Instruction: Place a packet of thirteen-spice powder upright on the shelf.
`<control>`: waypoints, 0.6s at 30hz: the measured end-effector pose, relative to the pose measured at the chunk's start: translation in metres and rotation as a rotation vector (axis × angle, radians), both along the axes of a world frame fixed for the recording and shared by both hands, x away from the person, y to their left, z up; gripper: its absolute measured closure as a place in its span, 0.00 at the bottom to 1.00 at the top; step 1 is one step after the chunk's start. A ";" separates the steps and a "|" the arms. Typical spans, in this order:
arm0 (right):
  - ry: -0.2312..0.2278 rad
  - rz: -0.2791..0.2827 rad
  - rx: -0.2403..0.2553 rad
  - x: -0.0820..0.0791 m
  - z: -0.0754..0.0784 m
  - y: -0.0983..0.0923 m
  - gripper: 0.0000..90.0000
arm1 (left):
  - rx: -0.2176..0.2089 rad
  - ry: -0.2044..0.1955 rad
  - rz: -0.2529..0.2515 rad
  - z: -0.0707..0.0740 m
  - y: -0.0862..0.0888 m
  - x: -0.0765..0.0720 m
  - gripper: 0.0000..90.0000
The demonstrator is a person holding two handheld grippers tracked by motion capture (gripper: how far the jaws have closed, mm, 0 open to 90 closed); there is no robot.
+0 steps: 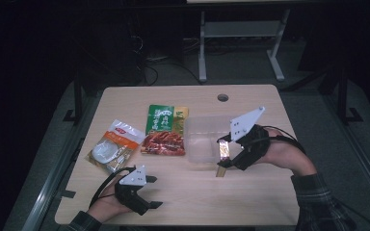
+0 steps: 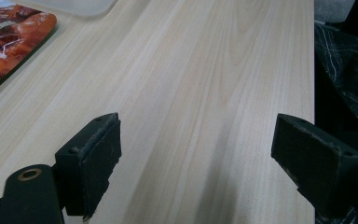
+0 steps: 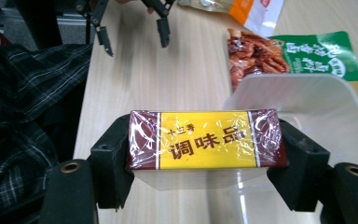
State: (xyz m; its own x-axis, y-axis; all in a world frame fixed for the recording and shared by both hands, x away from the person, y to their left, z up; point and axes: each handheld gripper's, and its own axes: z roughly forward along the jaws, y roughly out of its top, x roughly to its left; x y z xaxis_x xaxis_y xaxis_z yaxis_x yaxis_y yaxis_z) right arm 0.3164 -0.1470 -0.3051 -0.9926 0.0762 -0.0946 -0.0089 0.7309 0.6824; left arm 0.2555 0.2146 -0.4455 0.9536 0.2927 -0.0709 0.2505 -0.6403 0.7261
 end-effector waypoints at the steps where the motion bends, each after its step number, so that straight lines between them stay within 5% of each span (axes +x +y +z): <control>1: 0.000 0.000 0.003 0.003 0.001 0.000 0.35 | 0.000 0.000 0.000 0.000 0.000 0.000 0.17; 18: 0.004 -0.013 0.011 0.055 0.004 -0.006 0.35 | 0.007 -0.001 -0.005 0.000 0.000 0.000 0.17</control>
